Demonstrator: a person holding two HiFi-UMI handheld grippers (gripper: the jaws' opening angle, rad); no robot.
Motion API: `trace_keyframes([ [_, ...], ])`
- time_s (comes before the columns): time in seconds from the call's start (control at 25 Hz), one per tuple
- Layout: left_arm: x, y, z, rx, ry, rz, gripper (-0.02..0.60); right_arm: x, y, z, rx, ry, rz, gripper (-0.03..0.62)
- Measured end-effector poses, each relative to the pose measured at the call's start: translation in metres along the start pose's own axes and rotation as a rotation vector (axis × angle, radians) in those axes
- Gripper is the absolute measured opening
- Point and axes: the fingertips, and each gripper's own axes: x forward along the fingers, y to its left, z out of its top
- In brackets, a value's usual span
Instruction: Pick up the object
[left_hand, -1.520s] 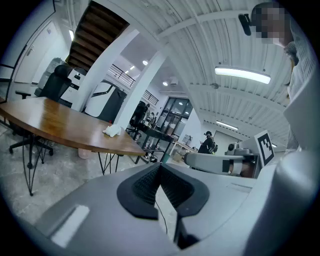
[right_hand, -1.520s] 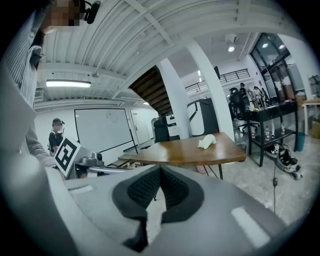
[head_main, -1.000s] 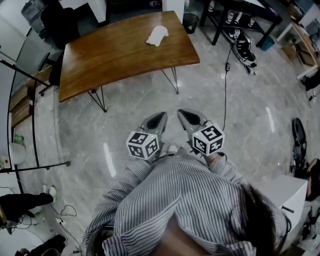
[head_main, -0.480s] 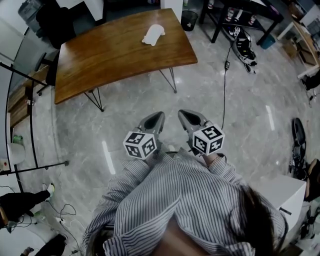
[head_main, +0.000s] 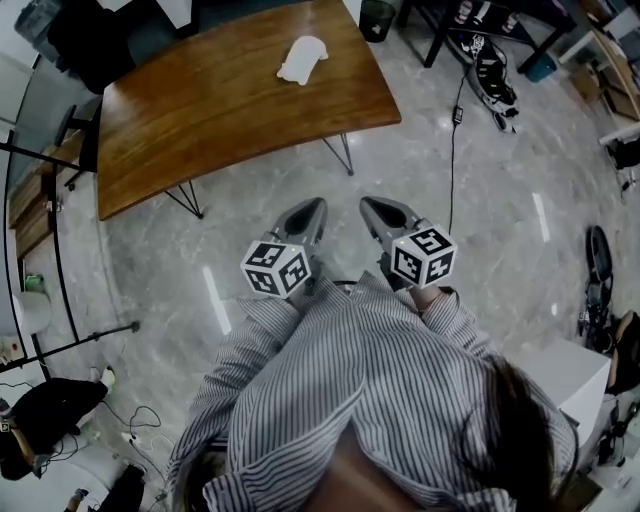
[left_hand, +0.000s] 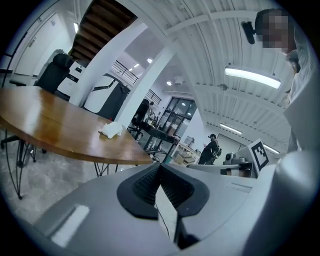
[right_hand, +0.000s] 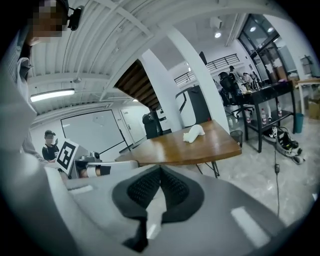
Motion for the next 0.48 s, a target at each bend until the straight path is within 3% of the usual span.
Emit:
trace_keyframes([
  [0.16, 0.039, 0.036, 0.037, 0.008, -0.003, -0.021, 0.0, 0.04, -0.029, 0.038, -0.001, -0.027, -0.023, 0.002],
  [0.48, 0.119, 0.102, 0.104, 0.044, 0.066, -0.09, 0.0, 0.132, -0.08, 0.11, 0.024, -0.051, -0.053, 0.002],
])
